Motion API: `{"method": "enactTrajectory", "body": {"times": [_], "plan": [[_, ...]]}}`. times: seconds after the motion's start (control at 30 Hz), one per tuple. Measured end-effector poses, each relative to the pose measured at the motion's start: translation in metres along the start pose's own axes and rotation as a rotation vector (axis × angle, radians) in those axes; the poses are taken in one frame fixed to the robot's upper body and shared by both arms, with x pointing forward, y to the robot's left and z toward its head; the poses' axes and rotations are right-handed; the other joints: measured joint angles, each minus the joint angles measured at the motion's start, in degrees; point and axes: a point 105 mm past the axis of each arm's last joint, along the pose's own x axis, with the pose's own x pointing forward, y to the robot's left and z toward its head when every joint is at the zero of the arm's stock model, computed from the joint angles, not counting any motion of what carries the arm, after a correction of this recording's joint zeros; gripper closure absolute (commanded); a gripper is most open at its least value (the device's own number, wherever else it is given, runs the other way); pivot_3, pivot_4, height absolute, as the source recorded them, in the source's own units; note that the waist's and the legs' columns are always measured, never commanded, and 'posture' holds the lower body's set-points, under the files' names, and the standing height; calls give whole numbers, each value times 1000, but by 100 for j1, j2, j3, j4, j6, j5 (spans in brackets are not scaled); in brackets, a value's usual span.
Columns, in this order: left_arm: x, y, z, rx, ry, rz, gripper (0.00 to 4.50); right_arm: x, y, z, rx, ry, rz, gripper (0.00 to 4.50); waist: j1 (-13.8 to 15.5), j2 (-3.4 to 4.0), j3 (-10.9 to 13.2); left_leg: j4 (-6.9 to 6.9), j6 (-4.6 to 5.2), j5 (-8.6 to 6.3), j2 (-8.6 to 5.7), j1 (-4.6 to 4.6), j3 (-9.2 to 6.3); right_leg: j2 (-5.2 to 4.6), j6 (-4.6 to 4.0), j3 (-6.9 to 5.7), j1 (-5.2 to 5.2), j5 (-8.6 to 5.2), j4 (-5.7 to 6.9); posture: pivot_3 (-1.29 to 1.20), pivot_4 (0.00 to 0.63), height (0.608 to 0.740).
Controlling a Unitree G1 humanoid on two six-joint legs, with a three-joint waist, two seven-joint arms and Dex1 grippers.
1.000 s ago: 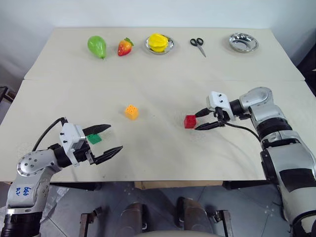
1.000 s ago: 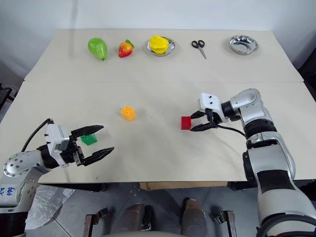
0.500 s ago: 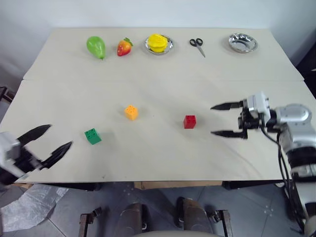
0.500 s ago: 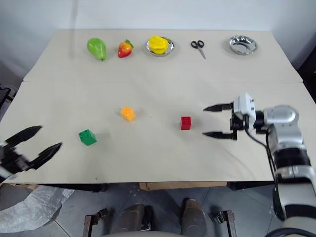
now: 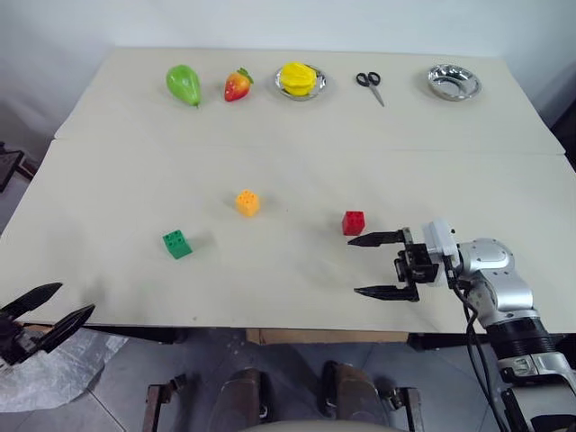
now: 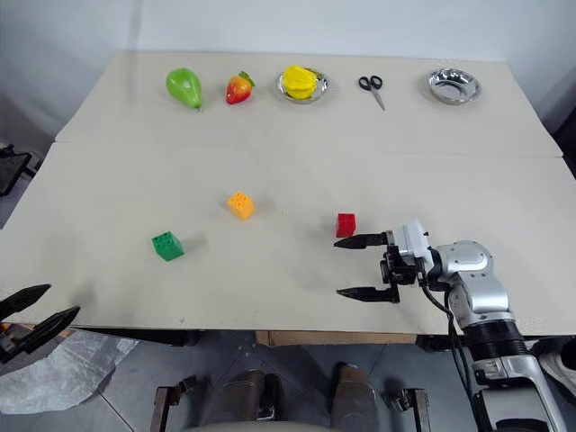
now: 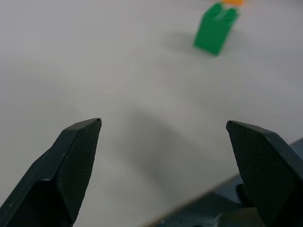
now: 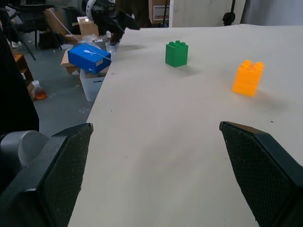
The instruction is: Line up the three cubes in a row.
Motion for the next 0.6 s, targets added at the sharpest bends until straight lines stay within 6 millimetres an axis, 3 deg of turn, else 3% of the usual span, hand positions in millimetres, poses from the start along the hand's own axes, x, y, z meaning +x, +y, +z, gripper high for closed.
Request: {"method": "enactTrajectory", "body": {"times": [0.2, 0.37, 0.5, 0.6], "plan": [[54, -11, 22, 101, -28, -151, 0, -10, 5, -3, 35, 28, -20, 9, -94, -2, -1, -1, -2, -1, -7, 3, 16, 12, 0, -3, -1, 0, 0, 0, 150, 740], [81, -9, 15, 107, -13, -175, 0, -8, 9, -1, 29, 16, -18, 9, -171, -2, -1, -1, -2, 0, -12, 3, 17, 17, 0, -3, -2, 0, 0, 0, 150, 740], [97, -12, 12, 109, -25, -202, 836, -2, 14, -5, 40, -14, -42, 0, -171, -6, -2, 0, -2, 0, -12, 1, 16, 17, 0, -2, -2, 0, 0, 0, 150, 740], [101, -9, 15, 119, -47, -195, 1797, -2, 16, -5, 43, -17, -63, 0, -170, -6, -2, 0, -2, 0, -12, 3, 16, 17, 0, -2, -1, 0, 1, 0, 150, 740]]}}
